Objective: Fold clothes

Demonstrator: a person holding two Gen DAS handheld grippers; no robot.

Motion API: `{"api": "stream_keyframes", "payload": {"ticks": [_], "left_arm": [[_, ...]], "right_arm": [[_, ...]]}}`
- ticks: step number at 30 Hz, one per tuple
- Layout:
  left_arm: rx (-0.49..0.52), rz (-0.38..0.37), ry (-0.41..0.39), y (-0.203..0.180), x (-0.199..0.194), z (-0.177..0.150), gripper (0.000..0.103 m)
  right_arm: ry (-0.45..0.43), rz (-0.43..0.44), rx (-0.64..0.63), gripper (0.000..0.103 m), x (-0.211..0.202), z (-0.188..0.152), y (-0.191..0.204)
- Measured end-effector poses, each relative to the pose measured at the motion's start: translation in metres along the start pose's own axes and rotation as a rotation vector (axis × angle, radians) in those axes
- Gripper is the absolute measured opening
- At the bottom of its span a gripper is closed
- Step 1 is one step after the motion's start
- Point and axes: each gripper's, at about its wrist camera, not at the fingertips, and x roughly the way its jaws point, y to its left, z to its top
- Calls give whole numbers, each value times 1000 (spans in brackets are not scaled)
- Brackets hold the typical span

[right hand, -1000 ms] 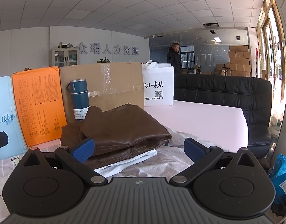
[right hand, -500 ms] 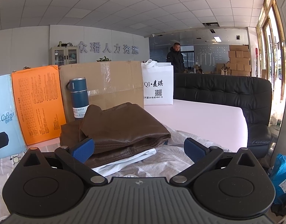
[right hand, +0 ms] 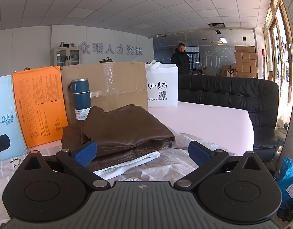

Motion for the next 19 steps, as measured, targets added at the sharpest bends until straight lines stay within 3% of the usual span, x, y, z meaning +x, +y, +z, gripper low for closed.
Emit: {"api": "stream_keyframes", "payload": {"ticks": [19], "left_arm": [[13, -7, 0, -2, -1, -1, 103]], "right_arm": [[-7, -1, -3, 103, -3, 0, 0]]}}
